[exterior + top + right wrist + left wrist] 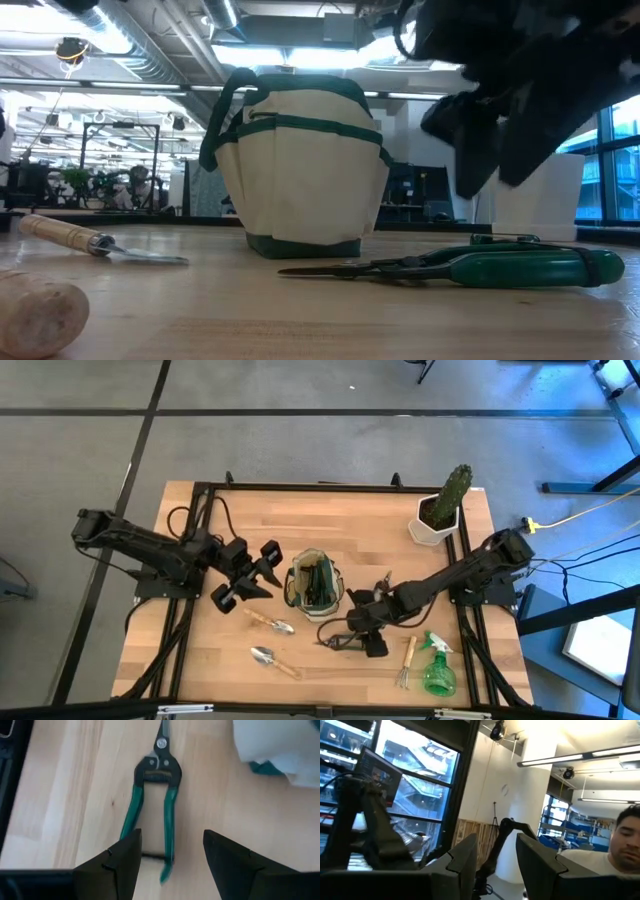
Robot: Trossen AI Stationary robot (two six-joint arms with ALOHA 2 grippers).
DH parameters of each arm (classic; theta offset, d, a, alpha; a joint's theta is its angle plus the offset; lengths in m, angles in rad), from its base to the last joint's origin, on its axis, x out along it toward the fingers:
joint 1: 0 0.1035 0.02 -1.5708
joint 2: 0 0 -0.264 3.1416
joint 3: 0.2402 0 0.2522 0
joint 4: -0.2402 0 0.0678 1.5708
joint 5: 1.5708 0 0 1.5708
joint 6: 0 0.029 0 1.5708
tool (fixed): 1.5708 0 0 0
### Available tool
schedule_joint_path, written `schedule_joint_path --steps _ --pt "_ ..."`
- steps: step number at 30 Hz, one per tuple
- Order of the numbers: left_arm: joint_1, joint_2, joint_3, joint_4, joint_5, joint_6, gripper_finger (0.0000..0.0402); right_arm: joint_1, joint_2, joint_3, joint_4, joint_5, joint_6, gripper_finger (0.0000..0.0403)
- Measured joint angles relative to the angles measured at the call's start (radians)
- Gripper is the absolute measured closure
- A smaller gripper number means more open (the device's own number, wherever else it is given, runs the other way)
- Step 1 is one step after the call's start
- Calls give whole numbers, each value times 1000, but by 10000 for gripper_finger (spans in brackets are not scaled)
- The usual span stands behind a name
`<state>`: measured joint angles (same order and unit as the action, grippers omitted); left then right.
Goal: Pick & Place Garden tools in Gardening bag
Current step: Put the bottom green fruit pruner into the green gardening bag
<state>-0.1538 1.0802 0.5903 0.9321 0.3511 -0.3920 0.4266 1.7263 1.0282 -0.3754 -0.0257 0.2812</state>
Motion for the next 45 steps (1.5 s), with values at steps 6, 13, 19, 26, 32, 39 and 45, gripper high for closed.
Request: schedule_joint_path --steps 6,13,19,26,32,39,45 --pt "-112 5 0 2 -114 59 272 13 129 86 -118 5 -42 187" --pt "-212 5 0 7 -224 122 272 14 172 145 -151 45 -62 187" --pt "-228 5 0 15 -236 142 272 14 172 145 -124 66 -70 187" --pt "-227 5 0 14 -236 143 272 15 208 146 -131 79 -61 187" --pt "-227 5 0 15 -236 144 272 22 234 151 -130 96 16 191" --pt "-227 5 0 15 -246 144 272 43 237 150 -132 127 106 281" --pt "-227 5 0 15 -253 144 272 59 237 150 -132 139 178 378"
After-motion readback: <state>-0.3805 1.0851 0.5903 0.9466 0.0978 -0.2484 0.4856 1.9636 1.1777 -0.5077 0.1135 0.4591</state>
